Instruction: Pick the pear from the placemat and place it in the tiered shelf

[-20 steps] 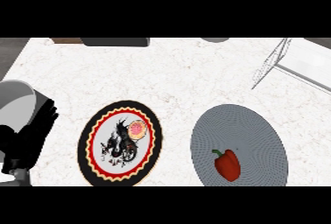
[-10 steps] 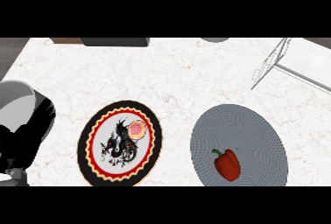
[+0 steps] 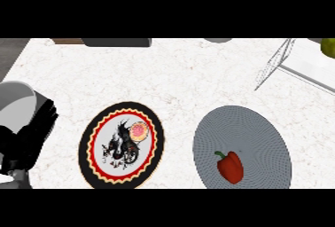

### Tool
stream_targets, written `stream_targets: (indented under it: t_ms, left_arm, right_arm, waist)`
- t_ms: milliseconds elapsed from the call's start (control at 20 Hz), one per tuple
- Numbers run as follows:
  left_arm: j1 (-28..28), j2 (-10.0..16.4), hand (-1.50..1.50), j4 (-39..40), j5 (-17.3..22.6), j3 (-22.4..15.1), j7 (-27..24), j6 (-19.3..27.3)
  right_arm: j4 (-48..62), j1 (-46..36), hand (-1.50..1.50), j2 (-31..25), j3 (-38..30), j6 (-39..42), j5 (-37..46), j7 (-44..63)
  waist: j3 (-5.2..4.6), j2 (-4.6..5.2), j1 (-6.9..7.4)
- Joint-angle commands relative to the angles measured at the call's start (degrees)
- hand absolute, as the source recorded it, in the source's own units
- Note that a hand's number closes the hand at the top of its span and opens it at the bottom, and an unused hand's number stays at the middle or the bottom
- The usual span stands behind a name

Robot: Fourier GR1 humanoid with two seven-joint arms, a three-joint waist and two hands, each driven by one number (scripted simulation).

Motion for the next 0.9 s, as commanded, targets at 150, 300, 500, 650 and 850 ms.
stream_targets:
  t_ms: [150, 300, 500, 650, 850]
  left_arm:
    - [0.58, -0.12, 0.0, -1.48, -0.73, 0.23, 0.89, -0.29]
    - [-0.56, -0.33, 0.0, -0.06, -0.18, 1.57, 0.33, -0.59]
    - [2.35, -0.72, 0.0, -2.76, -0.74, 1.11, 0.88, -0.67]
    - [-1.21, -0.94, 0.0, 2.86, -2.2, 1.65, -1.47, 0.45]
    - [-2.63, 0.13, 0.0, 3.07, -1.13, 2.38, -0.13, -1.11]
  right_arm:
    - [15.25, -1.97, -1.5, -1.12, 0.88, -2.26, 4.74, -13.16]
    - [14.75, -3.37, -1.5, 1.81, -0.67, -3.93, 3.6, -13.33]
    - [15.76, -5.91, -1.5, 1.64, -3.78, -3.53, 0.81, -14.2]
    - [14.75, -7.17, -1.5, 0.87, -7.18, -1.58, -3.15, -13.38]
    - [13.43, -4.17, -1.5, 5.14, -11.13, -3.96, -7.63, -11.65]
  waist:
    - [0.03, 0.05, 0.23]
    - [0.01, -0.07, -0.2]
    - [0.02, -0.18, -0.16]
    - [-0.02, -0.22, -0.94]
    - [-0.01, -0.25, -1.27]
